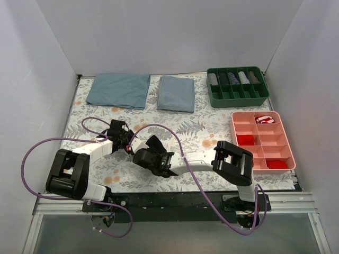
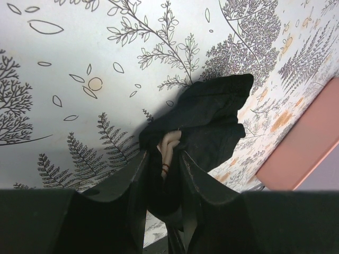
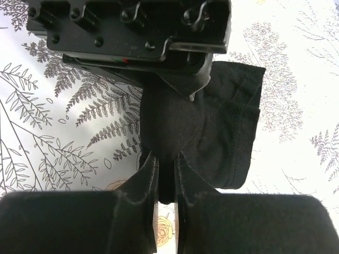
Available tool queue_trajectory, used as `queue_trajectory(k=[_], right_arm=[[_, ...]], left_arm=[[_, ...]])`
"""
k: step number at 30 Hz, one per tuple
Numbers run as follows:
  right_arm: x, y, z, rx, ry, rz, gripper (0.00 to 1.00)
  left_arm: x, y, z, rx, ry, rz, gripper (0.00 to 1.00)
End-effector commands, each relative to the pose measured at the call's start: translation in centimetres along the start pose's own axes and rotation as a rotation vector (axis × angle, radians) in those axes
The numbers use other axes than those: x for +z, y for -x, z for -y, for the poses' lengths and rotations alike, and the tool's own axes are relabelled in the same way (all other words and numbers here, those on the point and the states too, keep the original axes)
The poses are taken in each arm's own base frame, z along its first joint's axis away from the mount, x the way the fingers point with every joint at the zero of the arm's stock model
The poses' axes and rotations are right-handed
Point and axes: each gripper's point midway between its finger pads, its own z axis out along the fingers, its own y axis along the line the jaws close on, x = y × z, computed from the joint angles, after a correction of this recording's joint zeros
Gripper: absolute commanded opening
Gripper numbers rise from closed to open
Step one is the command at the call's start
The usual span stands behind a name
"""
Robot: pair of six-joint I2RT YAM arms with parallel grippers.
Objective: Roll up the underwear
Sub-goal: Roll the underwear to the center of the board.
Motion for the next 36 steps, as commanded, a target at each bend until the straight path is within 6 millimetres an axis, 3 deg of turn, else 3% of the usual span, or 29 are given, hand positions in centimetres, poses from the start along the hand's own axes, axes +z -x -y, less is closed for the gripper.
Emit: queue_trajectory(k=[1,5,12,18,19,22,24,28,36], right_arm=[[-0.4,1.2,-0.1,0.032,0.047,0.014,0.08],[-0.8,1.3,-0.8,0.092,0.167,-0.008,0.06],[-0.5,1.5,-0.1,0.246,0.334,-0.036,0.05],[-0.3,0.2,-0.3,0.370,0.493,-0.096,0.03],[-0.3,0.7,-0.3,0.396,0.516,-0.076,0.03],[-0.3,0.3,-0.1,0.484,0.590,-0.087,0.03],[-0.2,0.2,0.2,0.533,0.631,-0.093,0.03],[-0.1,0.0,0.1,0.607,0.708,-0.133,0.03],[0.1,0.0,0.2,0.772,0.914,-0.199,0.03]], left_arm=[[0.0,0.0,-0.9,0.017,0.053,0.002,0.00],[-0.1,0.3,-0.9,0.028,0.061,0.011,0.06],[-0.6,1.1,-0.9,0.044,0.084,0.045,0.18],[-1.6,2.6,-0.1,0.056,0.075,0.102,0.32],[-1.7,2.9,0.0,0.053,0.076,0.108,0.36],[-2.1,3.5,0.3,0.058,0.076,0.133,0.37],[-2.5,3.8,0.6,0.058,0.067,0.147,0.45],[-3.5,4.5,1.5,0.066,0.045,0.190,0.48],[-5.2,4.0,2.9,0.126,-0.103,0.263,0.63]])
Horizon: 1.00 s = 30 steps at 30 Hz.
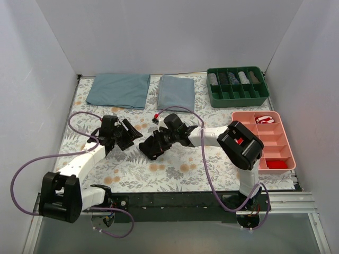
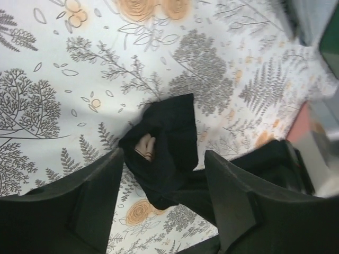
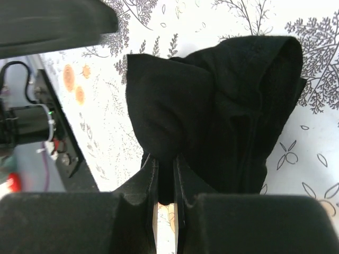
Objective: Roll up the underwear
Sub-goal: Roll the underwear to the center of the board.
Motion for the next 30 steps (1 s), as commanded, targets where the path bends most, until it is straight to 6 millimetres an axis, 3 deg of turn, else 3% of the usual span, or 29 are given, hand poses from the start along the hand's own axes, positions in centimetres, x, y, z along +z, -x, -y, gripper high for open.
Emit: queue_trajectory(k=[1,2,10,22,30], right_arm=[[0.4,-1.1,-0.9,0.131,0.136,-0.079,0.03],[0.3,-1.1,-0.7,0.149,0.146,-0.081,0.03],[0.1,-1.5,1.4,0.278,0.102,-0.075,0.03],[0.0,-3.5,3.7,0.409,-0.006,-0.099,0.02],[-0.2,-4.0,5.0,0.487,-0.085,-0.083,0.01]], left_arm=[[-1.0,0.2,0.9,0.039,-0.101,0.058,0.64],[-1.2,0.3,1.4,0.047,-0.136,0.074,0.64],[-0.4,-2.5,0.2,0.047,-0.208,0.012,0.65],[1.2,-2.9,-0.4,0.071,-0.233,0.005,0.63],[0.9,-3.3,-0.5,0.064,-0.259,0.015,0.59]])
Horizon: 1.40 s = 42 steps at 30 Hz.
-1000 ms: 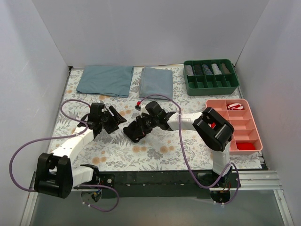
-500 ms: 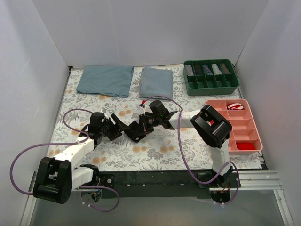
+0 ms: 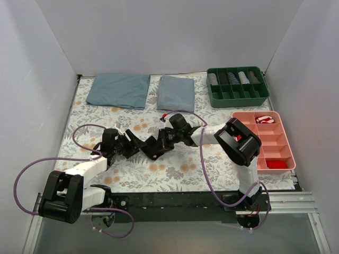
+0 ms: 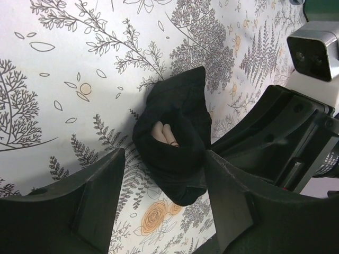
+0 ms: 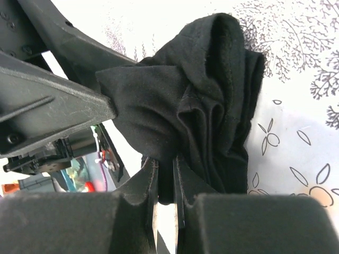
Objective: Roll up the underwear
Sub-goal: Roll the underwear to the center of the board.
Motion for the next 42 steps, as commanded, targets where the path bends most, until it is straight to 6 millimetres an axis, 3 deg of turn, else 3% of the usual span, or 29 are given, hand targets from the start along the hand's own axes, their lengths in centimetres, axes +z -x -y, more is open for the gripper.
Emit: queue_trajectory(k=[1,13,16,22,25,27,37,42], right_arm=[[-0.5,-2.1,4.6,0.141,-0.183,-0.015,0.01],[-0.8,-2.1,4.2,0.160,-0.162,0.016,0.04],[-1.1,-1.7,3.7,0.106,-0.155,0.030,0.14],[-1.7,-0.7,2.1,-0.052,-0.152,0.061,0.46],[-2.1,-0.3,1.7,-0.172,-0.217,0.087,0.58],[-2.5,-0.3,1.5,-0.242,-0.262,0.093,0.72],[-5.8,2.3,-1.0,-0.503,-0.493,0.247,0.75],[-5.1,3.1,-1.3,-0.569,-0.559,0.250,0.75]], left_arm=[[-0.4,0.4,1.0,0.025,-0.054,0.027,0.58],[1.8,-0.5,-0.4,-0.008,0.005,-0.023,0.46],[2.2,-0.9,-0.7,-0.012,0.023,-0.040,0.45],[3.3,-2.7,-1.9,0.010,0.081,-0.122,0.45],[3.8,-3.7,-2.5,0.020,0.113,-0.167,0.45],[4.0,-4.3,-2.9,0.024,0.128,-0.196,0.45],[4.2,-4.5,-1.5,0.082,0.107,-0.246,0.45],[4.3,-4.1,-0.7,0.086,0.108,-0.249,0.45]])
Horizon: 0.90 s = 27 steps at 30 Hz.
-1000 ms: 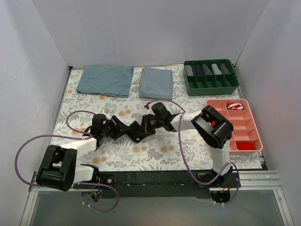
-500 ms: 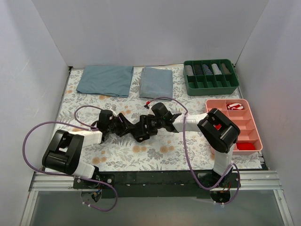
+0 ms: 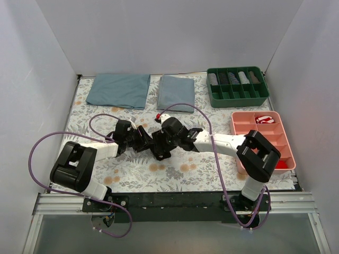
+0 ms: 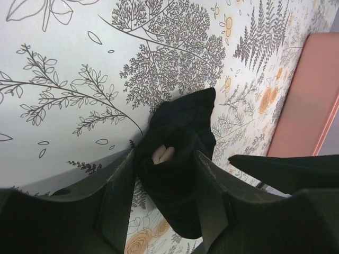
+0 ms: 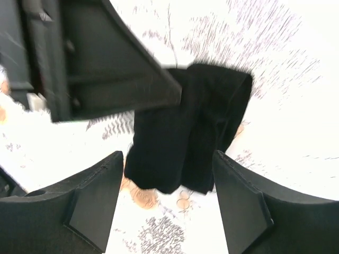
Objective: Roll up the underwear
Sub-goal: Roll the underwear to the center of the board.
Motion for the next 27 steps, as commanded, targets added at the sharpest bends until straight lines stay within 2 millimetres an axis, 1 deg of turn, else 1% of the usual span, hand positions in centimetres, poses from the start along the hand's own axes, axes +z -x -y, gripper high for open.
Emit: queue_trajectory(k=[1,4,5,6,7,9,16,17,18,21,22,24,25,27], right_arm=[[-0.3,3.1,-0.1,-0.112,-0.111,0.065,0.75],[0.5,2.5,-0.3,-0.141,-0.145,0.034,0.75],[0.5,2.7,-0.5,-0.144,-0.155,0.022,0.75],[0.9,2.2,-0.5,-0.150,-0.161,0.006,0.74],[1.1,2.1,-0.9,-0.159,-0.161,0.005,0.74],[1.4,1.5,-1.0,-0.161,-0.169,-0.018,0.74],[1.5,-0.1,-0.6,-0.180,-0.246,-0.047,0.72],[1.4,-0.2,-0.7,-0.183,-0.246,-0.050,0.70],[1.4,-0.5,-0.5,-0.183,-0.248,-0.054,0.68],[1.2,-0.5,-0.6,-0.180,-0.247,-0.043,0.58],[1.2,-0.6,-0.5,-0.183,-0.252,-0.047,0.51],[1.2,-0.7,-0.2,-0.179,-0.263,-0.052,0.43],[1.1,-0.9,-0.1,-0.179,-0.268,-0.059,0.36],[1.0,-1.0,-0.1,-0.173,-0.269,-0.060,0.28]], left_arm=[[-0.2,-2.4,-2.8,-0.003,0.124,-0.089,0.45],[-0.2,-2.2,-2.6,-0.004,0.130,-0.091,0.45],[-0.2,-2.2,-2.6,-0.008,0.133,-0.091,0.45],[-0.2,-2.1,-2.5,-0.007,0.129,-0.090,0.45],[-0.2,-2.0,-2.4,-0.009,0.130,-0.086,0.45],[-0.3,-2.0,-2.3,-0.010,0.125,-0.084,0.45],[-0.4,-2.4,-2.6,-0.026,0.144,-0.100,0.45],[-0.4,-2.4,-2.5,-0.025,0.143,-0.101,0.45],[-0.4,-2.3,-2.6,-0.025,0.144,-0.100,0.45],[-0.4,-2.4,-2.6,-0.027,0.145,-0.103,0.45],[-0.4,-2.4,-2.6,-0.026,0.145,-0.103,0.45],[-0.5,-2.5,-2.7,-0.026,0.146,-0.104,0.45],[-0.5,-2.5,-2.7,-0.026,0.146,-0.104,0.44],[-0.6,-2.6,-2.7,-0.029,0.144,-0.104,0.45]])
